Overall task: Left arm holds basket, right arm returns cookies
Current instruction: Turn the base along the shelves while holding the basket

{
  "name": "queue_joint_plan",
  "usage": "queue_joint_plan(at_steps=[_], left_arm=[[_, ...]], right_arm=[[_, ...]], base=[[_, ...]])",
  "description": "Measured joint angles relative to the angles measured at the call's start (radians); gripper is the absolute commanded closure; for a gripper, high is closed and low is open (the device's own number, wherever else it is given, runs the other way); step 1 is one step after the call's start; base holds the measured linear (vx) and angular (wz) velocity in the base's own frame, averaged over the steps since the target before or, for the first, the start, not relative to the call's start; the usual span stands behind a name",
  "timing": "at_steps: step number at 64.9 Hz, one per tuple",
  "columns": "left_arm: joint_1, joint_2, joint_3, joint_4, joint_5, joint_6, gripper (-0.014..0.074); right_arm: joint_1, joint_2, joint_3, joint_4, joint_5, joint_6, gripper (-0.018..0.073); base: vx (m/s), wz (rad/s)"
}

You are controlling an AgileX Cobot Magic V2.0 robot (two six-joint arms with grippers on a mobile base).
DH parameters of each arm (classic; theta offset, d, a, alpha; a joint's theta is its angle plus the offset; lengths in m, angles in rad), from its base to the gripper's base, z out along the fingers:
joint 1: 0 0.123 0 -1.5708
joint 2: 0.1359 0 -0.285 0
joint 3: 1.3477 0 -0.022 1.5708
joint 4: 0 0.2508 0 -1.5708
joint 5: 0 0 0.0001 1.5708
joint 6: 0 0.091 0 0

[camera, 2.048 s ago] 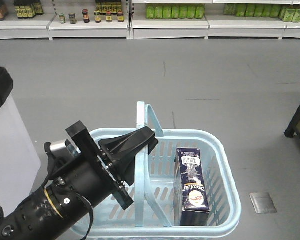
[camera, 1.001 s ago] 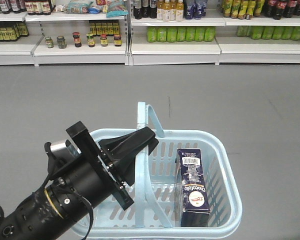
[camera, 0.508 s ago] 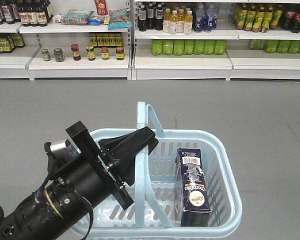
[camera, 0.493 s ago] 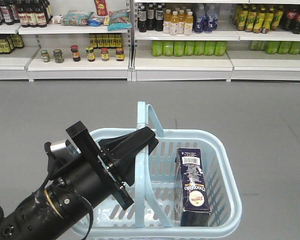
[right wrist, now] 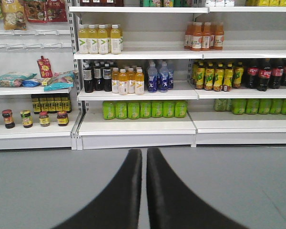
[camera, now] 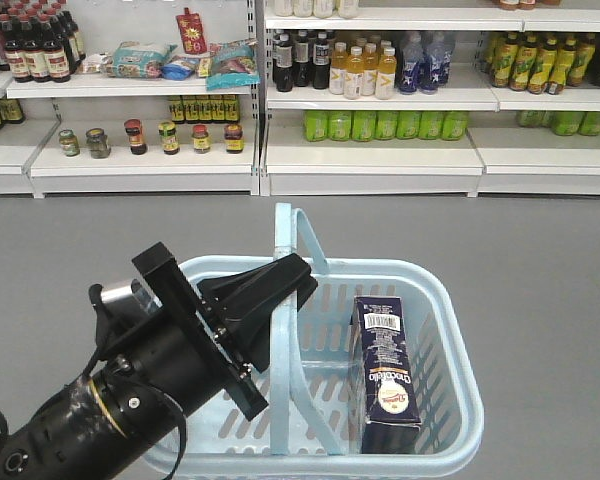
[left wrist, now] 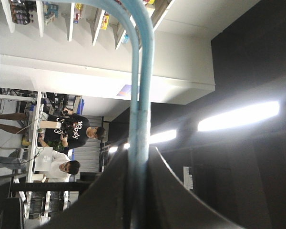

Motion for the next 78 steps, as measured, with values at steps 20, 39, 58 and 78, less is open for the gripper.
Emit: queue_joint_plan(at_steps=[20,39,58,78], left_arm=[[0.000,0.000,0.000,0.000,0.000,0.000,0.0599],[0.000,0.000,0.000,-0.001,0.000,0.000,0.0599],[0.000,0.000,0.000,0.000,0.000,0.000,0.0599],[0.000,0.000,0.000,0.000,0.000,0.000,0.0599]], right_arm=[[0.000,0.000,0.000,0.000,0.000,0.000,0.0565],[0.000,0.000,0.000,0.000,0.000,0.000,0.0565],[0.000,0.000,0.000,0.000,0.000,0.000,0.0565],[0.000,0.000,0.000,0.000,0.000,0.000,0.0565]], base=[[0.56,-0.02],[0.55,-0.05],[0.54,-0.05],[0.52,-0.04]])
